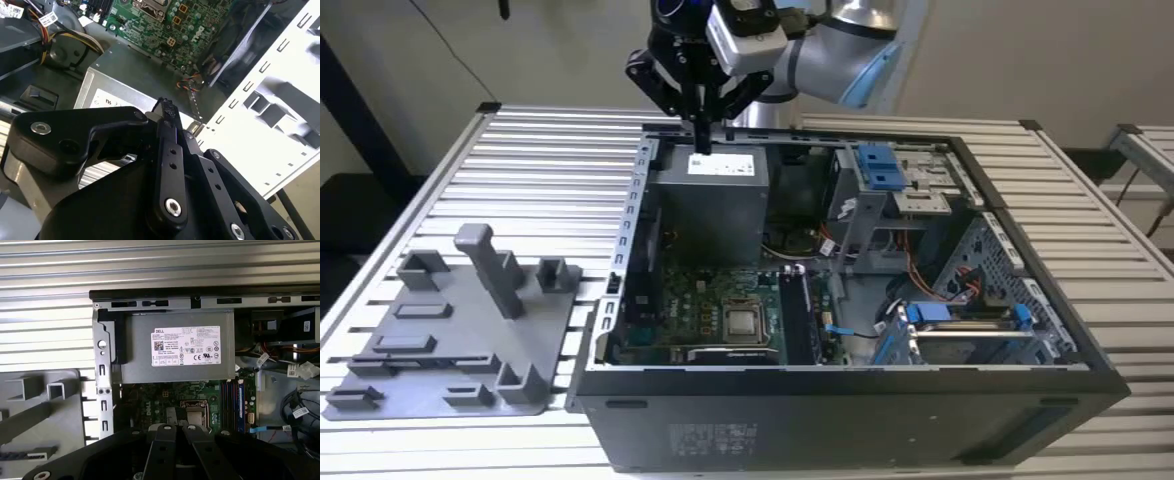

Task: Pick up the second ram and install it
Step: 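Reach for the second ram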

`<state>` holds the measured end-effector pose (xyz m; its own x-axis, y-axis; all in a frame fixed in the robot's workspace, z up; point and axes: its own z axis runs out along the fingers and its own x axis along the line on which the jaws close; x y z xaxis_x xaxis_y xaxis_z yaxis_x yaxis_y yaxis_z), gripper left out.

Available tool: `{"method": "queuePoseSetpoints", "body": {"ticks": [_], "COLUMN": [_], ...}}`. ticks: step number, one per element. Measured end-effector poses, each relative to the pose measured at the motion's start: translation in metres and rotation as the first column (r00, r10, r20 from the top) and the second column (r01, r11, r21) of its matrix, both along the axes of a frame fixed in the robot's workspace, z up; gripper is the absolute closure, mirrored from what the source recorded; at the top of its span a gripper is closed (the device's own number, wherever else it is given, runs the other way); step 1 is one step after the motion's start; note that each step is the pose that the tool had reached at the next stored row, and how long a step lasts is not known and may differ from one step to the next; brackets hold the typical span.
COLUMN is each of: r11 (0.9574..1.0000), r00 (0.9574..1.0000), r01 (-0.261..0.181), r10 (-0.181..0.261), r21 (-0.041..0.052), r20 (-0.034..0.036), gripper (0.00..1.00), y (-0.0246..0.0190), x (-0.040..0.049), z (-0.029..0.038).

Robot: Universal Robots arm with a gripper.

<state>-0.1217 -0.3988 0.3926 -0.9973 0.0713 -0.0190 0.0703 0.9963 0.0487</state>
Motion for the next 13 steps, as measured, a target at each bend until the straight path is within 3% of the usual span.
{"method": "queuePoseSetpoints", "body": {"ticks": [13], "r11": [1.0], "r00": [1.0], "r01": [0.0], "r10": [0.0], "r21": [0.0001], "r20": [-0.001], "gripper": [0.89], "y": [0.0], "x": [-0.0173], "z": [0.0]}}
